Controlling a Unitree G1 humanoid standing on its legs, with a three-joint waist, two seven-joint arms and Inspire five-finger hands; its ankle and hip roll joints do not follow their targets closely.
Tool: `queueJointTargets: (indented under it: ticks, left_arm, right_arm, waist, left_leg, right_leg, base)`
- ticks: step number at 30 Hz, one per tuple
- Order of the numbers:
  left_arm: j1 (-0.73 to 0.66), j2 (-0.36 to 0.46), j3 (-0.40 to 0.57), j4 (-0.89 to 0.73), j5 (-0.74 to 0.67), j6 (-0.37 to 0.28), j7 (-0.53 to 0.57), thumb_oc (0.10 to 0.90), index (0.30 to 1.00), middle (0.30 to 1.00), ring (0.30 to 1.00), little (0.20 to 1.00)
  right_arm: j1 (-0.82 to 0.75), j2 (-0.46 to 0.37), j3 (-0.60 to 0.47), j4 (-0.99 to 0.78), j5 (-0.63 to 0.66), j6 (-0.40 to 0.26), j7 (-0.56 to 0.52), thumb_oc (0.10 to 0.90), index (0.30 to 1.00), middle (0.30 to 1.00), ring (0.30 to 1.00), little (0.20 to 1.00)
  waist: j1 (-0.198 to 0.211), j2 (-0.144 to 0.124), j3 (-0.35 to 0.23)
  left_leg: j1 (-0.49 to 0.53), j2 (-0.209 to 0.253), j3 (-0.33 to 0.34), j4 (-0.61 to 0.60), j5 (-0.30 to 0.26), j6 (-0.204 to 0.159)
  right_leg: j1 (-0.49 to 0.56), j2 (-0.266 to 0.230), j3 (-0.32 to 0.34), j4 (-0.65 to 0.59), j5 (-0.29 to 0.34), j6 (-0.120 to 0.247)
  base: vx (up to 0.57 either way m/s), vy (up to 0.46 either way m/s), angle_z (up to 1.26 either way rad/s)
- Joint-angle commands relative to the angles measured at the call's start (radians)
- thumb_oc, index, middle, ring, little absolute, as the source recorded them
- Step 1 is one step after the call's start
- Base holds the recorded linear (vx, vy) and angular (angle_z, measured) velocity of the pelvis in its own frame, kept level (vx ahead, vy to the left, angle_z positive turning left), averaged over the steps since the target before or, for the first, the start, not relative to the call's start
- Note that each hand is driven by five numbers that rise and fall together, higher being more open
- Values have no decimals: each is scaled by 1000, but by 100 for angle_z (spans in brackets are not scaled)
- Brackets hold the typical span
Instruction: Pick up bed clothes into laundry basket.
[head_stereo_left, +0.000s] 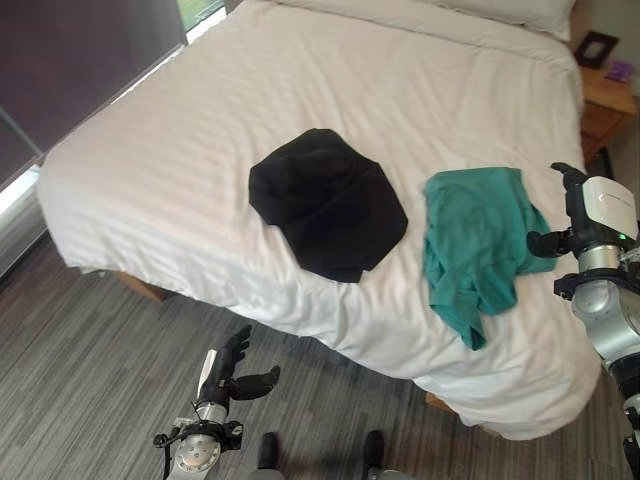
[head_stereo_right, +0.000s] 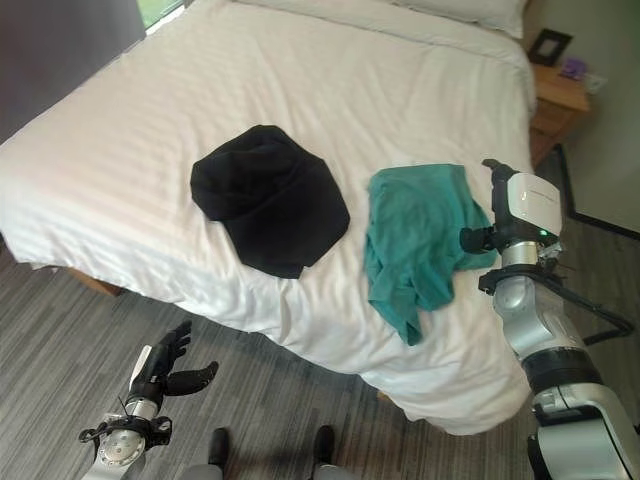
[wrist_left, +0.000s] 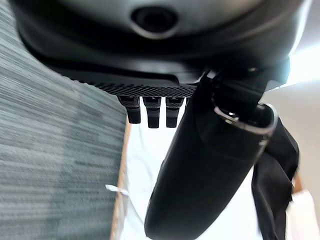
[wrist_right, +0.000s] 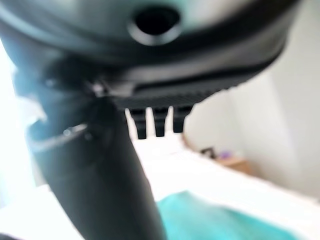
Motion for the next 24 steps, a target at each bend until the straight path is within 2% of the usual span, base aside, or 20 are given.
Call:
queueJointTargets:
  ticks: [1, 2, 3, 9, 10, 11, 12, 14, 20, 24]
  left_arm:
    - [-33, 62, 12, -60, -14, -79, -7, 800, 900, 900, 900, 900]
    - [-44, 66, -1, -44, -14, -79, -14, 800, 900, 900, 900, 900]
    - [-45, 66, 0, -43, -15, -80, -14, 800, 900, 900, 900, 900]
    - [-93, 77, -43, 33, -28, -74, -27, 800, 900, 900, 900, 900]
    - [-96, 77, -49, 43, -30, -72, -30, 800, 900, 900, 900, 900]
    - [-97, 76, -48, 44, -30, -72, -30, 800, 900, 900, 900, 900]
    - [-103, 78, -53, 54, -30, -70, -30, 800, 900, 900, 900, 900]
    - [-113, 80, -59, 72, -29, -67, -30, 800, 900, 900, 900, 900]
    - [-101, 69, -41, 76, -33, -58, -18, 800, 900, 900, 900, 900]
    - [-86, 68, -17, 95, -28, -43, -25, 800, 900, 900, 900, 900]
  right_arm:
    - [-199, 0, 63, 76, -6, -27, -22, 800, 900, 900, 900, 900]
    - [-209, 32, 80, 161, 1, -18, -12, 800, 900, 900, 900, 900]
    - [-214, 33, 84, 166, 2, -20, -13, 800, 900, 900, 900, 900]
    - [-278, 147, 126, 484, 62, 3, 31, 800, 900, 900, 900, 900]
    - [-291, 154, 131, 510, 70, 4, 37, 607, 611, 611, 611, 611]
    - [-294, 154, 133, 512, 71, 3, 37, 552, 528, 528, 528, 528]
    - [-313, 158, 140, 536, 79, 4, 42, 400, 300, 300, 300, 300]
    - [-343, 151, 153, 550, 88, 2, 48, 400, 300, 300, 300, 300]
    - [-446, 53, 183, 378, 93, -11, 17, 400, 300, 300, 300, 300]
    - [-575, -118, 191, 212, 86, -15, -34, 400, 300, 300, 300, 300]
  waist:
    - [35, -60, -29]
    - [41, -47, -20]
    - [38, -47, -21]
    - [46, -11, -3]
    - [47, -7, -2]
    - [47, -7, -1]
    - [47, -3, 1]
    - [46, 1, 2]
    - [29, -8, -10]
    - [10, -39, -47]
  left_leg:
    - [45, 46, 21, 1, -74, -74]
    - [20, 44, 7, 1, -62, -78]
    - [17, 44, 6, 1, -62, -78]
    - [-30, 35, -16, 1, -44, -77]
    - [-31, 34, -16, 1, -42, -78]
    - [-31, 34, -15, 1, -42, -78]
    - [-31, 34, -14, 1, -40, -78]
    - [-29, 32, -13, 1, -39, -78]
    - [8, 32, 11, 1, -50, -78]
    - [61, 34, 32, 1, -79, -72]
  right_leg:
    - [-58, -67, 25, 7, 9, 47]
    - [-66, -66, 22, 7, 5, 43]
    - [-68, -66, 20, 7, 5, 42]
    - [-97, -60, 24, 7, -2, 33]
    - [-96, -59, 25, 7, -3, 32]
    - [-96, -59, 25, 7, -3, 32]
    - [-95, -60, 25, 7, -4, 32]
    - [-92, -60, 29, 7, -6, 32]
    - [-53, -67, 45, 7, -13, 36]
    - [-11, -80, 55, 7, -10, 45]
  base:
    - [-30, -43, 37]
    - [-20, -33, 38]
    - [-13, -27, 36]
    - [0, -4, 20]
    - [0, 0, 0]
    - [0, 0, 0]
    - [0, 0, 0]
    - [0, 22, -1]
    - [2, 47, -5]
    - [37, 56, -7]
